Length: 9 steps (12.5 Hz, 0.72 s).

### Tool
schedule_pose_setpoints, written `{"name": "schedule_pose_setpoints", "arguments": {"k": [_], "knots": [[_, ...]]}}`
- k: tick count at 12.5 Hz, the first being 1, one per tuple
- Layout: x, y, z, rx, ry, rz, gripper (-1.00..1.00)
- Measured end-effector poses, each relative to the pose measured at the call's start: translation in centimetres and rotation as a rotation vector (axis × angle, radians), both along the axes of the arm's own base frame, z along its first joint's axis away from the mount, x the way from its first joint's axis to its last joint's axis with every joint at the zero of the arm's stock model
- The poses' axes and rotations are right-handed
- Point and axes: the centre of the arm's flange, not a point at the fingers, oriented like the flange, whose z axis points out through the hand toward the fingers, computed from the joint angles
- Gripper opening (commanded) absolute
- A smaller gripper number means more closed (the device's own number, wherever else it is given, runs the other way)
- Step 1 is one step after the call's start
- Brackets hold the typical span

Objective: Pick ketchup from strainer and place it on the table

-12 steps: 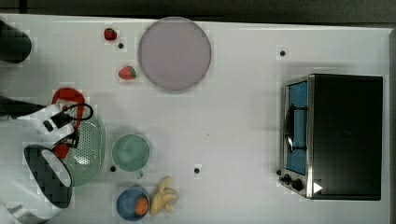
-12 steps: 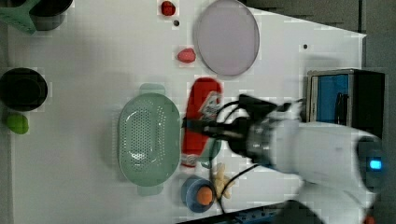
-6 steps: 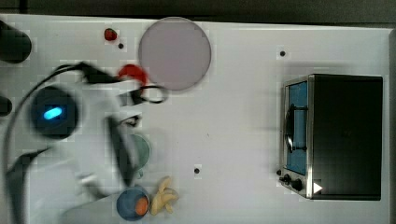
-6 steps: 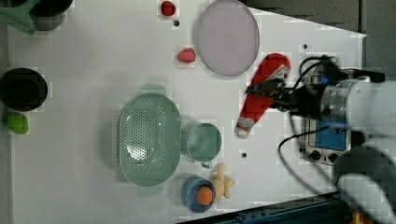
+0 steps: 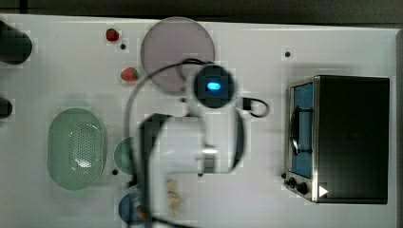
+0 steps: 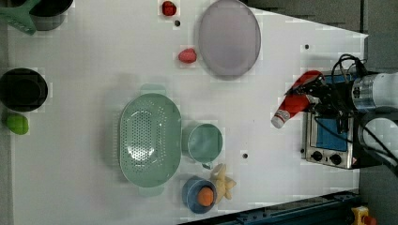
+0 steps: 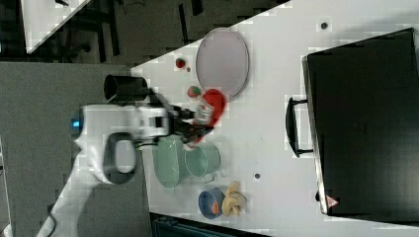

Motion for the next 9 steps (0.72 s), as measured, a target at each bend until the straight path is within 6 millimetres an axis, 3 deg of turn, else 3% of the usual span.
{"name": "schedule_pose_setpoints", "arguments": {"k": [2, 4, 7, 8, 9], "knots": [[-0.9, -4.2, -2.5, -0.008, 0.037, -0.051, 0.12], [-2.2, -6.0, -5.3, -0.002, 0.087, -0.089, 0.21], [-2.7, -5.1, -10.5, 0.009, 0.104, -0.07, 0.85], [-3.1, -4.2, -12.0, 0.011, 0.108, -0.053, 0.99], [-3.7, -3.1, -13.2, 0.014, 0.126, -0.031, 1.0]]}}
